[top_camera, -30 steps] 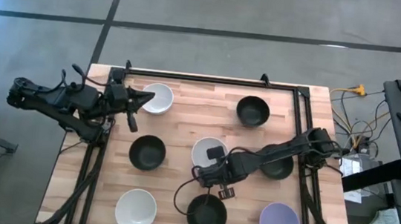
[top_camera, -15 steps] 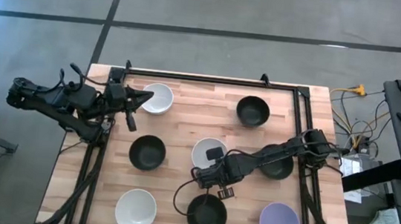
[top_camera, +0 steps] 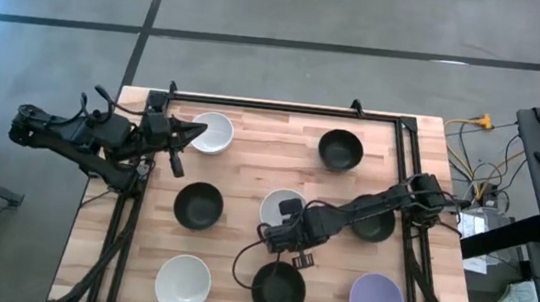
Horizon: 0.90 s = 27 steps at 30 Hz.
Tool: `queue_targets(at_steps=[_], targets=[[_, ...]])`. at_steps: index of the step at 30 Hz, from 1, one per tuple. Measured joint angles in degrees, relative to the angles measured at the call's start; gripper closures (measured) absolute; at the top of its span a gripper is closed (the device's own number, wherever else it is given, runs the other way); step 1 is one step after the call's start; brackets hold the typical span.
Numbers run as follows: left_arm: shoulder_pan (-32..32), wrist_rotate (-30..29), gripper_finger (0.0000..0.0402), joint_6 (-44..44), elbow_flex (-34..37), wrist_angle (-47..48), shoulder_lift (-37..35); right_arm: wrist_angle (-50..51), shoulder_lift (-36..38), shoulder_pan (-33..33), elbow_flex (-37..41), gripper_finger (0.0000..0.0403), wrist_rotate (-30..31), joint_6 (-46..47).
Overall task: Nest bowls inside each other
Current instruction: Stack the top right white bowl on top of the pink bowl
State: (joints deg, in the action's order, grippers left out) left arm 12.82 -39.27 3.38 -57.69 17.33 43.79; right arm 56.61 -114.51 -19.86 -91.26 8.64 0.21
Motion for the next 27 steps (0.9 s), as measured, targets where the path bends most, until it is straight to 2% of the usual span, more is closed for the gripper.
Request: queue_targets(at_steps=[5,13,23,27], targets=[[0.0,0.11,0.0402,-0.02,0.0,-0.01,-0.03,0.1,1.43,0.0,0.0,0.0289,0.0,-0.02],[0.0,0.09,0.0402,0.0,0.0,0.02,0.16,0.06,2.58,0.0,0.0,0.0298,0.2,-0.24],[0.0,0.07,0.0402,-0.01,0.0,0.0,0.37,0.07,2.59,0.0,0.0,0.0346,-1.04,-0.24],[0.0,0.06,0.0402,-0.02,0.0,0.01,0.36,0.08,2.59,0.0,0.0,0.0347,-1.57,-0.21]])
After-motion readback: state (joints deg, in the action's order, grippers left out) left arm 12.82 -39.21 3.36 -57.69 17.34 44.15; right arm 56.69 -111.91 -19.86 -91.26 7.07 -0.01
